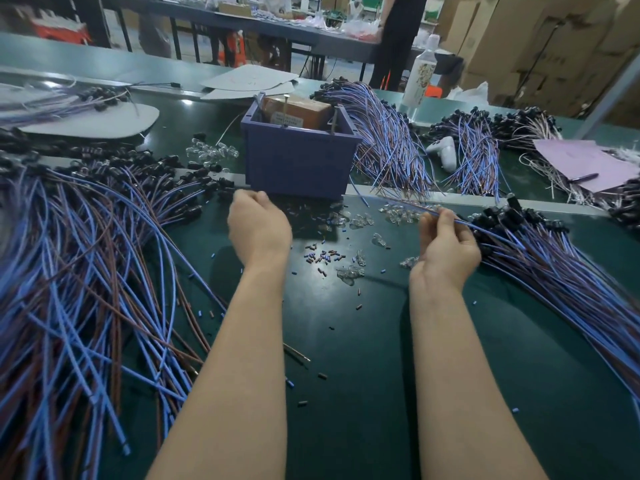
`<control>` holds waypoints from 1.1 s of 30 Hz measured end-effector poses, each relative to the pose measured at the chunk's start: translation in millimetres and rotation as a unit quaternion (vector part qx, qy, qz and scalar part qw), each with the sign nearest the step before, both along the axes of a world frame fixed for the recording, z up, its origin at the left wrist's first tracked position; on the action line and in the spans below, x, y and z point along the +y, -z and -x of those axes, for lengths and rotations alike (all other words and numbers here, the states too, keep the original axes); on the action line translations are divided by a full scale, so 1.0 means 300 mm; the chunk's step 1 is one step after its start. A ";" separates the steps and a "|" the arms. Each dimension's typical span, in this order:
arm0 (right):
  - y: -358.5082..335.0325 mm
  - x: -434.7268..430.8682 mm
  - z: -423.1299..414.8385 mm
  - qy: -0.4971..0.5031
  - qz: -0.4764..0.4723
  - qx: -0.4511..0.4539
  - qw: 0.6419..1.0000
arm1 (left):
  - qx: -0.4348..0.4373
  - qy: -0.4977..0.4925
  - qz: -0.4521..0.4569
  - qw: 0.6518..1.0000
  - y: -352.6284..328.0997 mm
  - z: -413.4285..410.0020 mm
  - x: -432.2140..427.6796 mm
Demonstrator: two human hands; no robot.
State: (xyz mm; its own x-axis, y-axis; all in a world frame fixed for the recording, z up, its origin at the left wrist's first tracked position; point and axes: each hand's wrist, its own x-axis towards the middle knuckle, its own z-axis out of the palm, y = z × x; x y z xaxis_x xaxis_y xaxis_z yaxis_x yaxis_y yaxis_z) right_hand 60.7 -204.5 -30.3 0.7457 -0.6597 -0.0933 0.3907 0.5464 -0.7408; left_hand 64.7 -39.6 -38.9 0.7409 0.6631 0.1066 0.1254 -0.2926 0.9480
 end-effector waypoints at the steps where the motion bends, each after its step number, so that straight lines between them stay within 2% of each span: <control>1: -0.002 0.002 0.004 -0.010 -0.019 -0.003 1.000 | -0.013 0.009 -0.008 1.000 -0.003 0.003 -0.004; 3: -0.006 0.035 0.008 -0.059 -0.064 -0.017 0.996 | -0.026 0.066 -0.055 0.996 -0.008 0.010 -0.045; 5: -0.014 0.081 0.014 -0.126 -0.104 -0.022 0.986 | -0.046 0.169 -0.072 0.982 -0.008 0.015 -0.090; 7: -0.014 0.113 0.016 -0.183 -0.126 -0.019 0.975 | -0.071 0.301 -0.029 0.950 -0.013 0.022 -0.125; 9: -0.003 0.135 0.021 -0.231 -0.101 -0.003 0.968 | -0.085 0.371 0.018 0.925 -0.021 0.027 -0.150; 13: 0.002 0.166 0.035 -0.290 0.020 0.036 0.956 | -0.113 0.334 0.100 0.930 -0.024 0.024 -0.166; 16: -0.023 0.172 0.056 -0.291 0.171 0.048 0.940 | -0.141 0.282 0.245 0.917 -0.037 0.023 -0.143; 18: -0.031 0.174 0.074 -0.261 0.334 0.038 0.905 | -0.166 0.230 0.359 0.889 -0.049 0.017 -0.116; 19: -0.034 0.176 0.082 -0.222 0.410 0.014 0.884 | -0.168 0.201 0.389 0.883 -0.050 0.009 -0.099; 21: -0.043 0.185 0.098 -0.110 0.522 -0.051 0.845 | -0.152 0.149 0.398 0.892 -0.042 -0.003 -0.071; 23: -0.037 0.191 0.099 -0.034 0.605 -0.068 0.793 | -0.131 0.126 0.395 0.900 -0.029 -0.008 -0.056; 25: -0.017 0.185 0.084 -0.075 0.679 -0.016 0.730 | -0.111 0.133 0.391 0.904 -0.022 -0.009 -0.058; 27: 0.017 0.183 0.071 -0.178 0.697 0.036 0.694 | -0.102 0.145 0.368 0.913 -0.019 -0.009 -0.068; 29: 0.038 0.195 0.074 -0.207 0.683 0.050 0.699 | -0.094 0.155 0.321 0.929 -0.019 -0.005 -0.078; 33: 0.046 0.213 0.063 -0.210 0.581 0.075 0.783 | -0.056 0.220 0.237 0.945 -0.012 0.004 -0.094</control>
State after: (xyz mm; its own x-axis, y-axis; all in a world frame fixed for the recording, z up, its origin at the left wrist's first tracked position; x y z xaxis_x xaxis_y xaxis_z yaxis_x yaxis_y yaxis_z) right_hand 41.7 -140.7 -44.2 0.9579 -0.0634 0.2799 0.2179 -0.4737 -0.8533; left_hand 63.6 -67.7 -35.4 0.9578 0.2857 -0.0307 -0.0184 0.1675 0.9857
